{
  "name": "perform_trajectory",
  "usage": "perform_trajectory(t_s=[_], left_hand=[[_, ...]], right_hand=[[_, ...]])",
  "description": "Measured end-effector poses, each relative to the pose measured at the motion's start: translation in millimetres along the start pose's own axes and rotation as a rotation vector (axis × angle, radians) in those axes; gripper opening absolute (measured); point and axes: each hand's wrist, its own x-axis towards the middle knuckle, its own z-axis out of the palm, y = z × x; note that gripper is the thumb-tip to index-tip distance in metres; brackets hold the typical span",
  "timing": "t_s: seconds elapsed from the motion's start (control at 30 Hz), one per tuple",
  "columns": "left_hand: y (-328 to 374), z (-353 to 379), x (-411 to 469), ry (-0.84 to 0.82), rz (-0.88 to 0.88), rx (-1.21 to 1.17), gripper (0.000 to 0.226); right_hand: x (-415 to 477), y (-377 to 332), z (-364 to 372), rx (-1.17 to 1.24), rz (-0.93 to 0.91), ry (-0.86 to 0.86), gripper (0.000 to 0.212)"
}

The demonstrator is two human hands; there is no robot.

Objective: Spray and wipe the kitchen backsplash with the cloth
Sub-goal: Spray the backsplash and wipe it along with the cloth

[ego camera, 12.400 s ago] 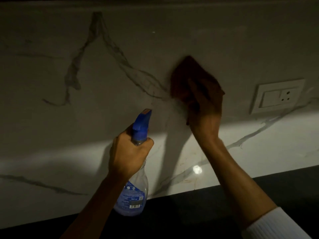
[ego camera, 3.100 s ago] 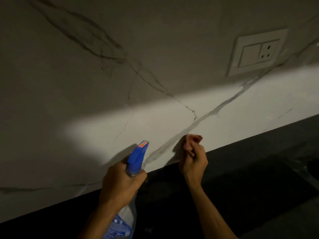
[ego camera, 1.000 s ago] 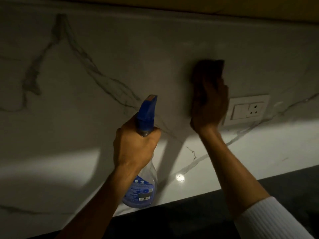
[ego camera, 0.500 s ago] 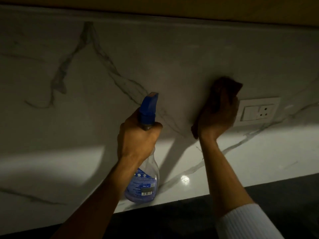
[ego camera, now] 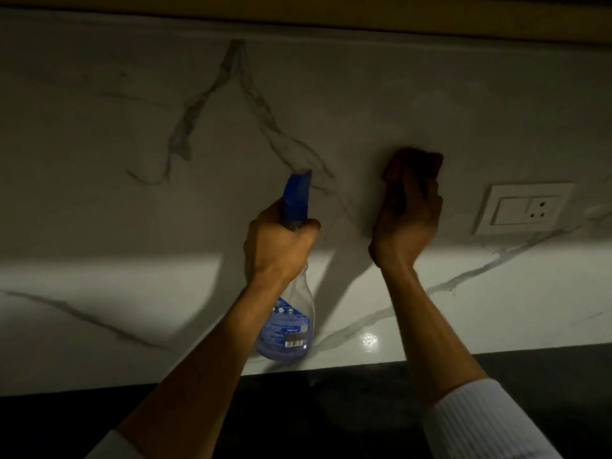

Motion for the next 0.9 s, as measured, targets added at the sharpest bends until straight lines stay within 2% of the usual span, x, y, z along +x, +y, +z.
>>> perform_trajectory(t_s=[0.07, 0.17, 0.23, 0.3, 0.43, 0.5, 0.6, 0.67, 0.73, 0.8, 0.9], left_hand=[[-5, -5, -5, -0.02, 0.009, 0.006, 0.016], [-15, -13, -15, -0.091, 0.049, 0.0, 0.013], [-23, -18, -21, -0.116, 0.045, 0.017, 0.017], [-31, -23, -28, -0.137, -0.006, 0.013, 0.024], [-44, -29, -44, -0.166, -0.047, 0.043, 0.025], [-51, -28, -51, -0.188, -0.059, 0.016, 0.025], [-62, -25, -62, -0.204, -0.053, -0.043, 0.012], [-68, -22, -67, -0.199, -0.071, -0.085, 0.026], [-71, -18, -73, -0.218, -0.078, -0.126, 0.027], [-73, -15, -78, -0.237, -0.083, -0.151, 0.022], [-80, -13, -81, -0.266, -0.087, -0.111, 0.022]], right_hand=[[-29, -7, 3, -0.067, -0.161, -0.088, 0.039], [-59, -13, 3, -0.137, -0.611, -0.373, 0.036], [-56, -12, -1, -0.176, -0.761, -0.466, 0.036], [-46, -13, -6, -0.19, -0.757, -0.417, 0.034], [-22, -25, -4, -0.088, -0.462, -0.139, 0.03], [-19, -31, 2, -0.104, -0.425, -0.08, 0.038], [-35, -25, 9, -0.154, -0.62, -0.255, 0.046], [-54, -5, 4, -0.213, -0.794, -0.439, 0.047], [-74, 24, -9, -0.31, -0.918, -0.64, 0.056], [-82, 55, -26, -0.375, -0.911, -0.759, 0.069], [-64, 88, -48, -0.298, -0.633, -0.635, 0.063]])
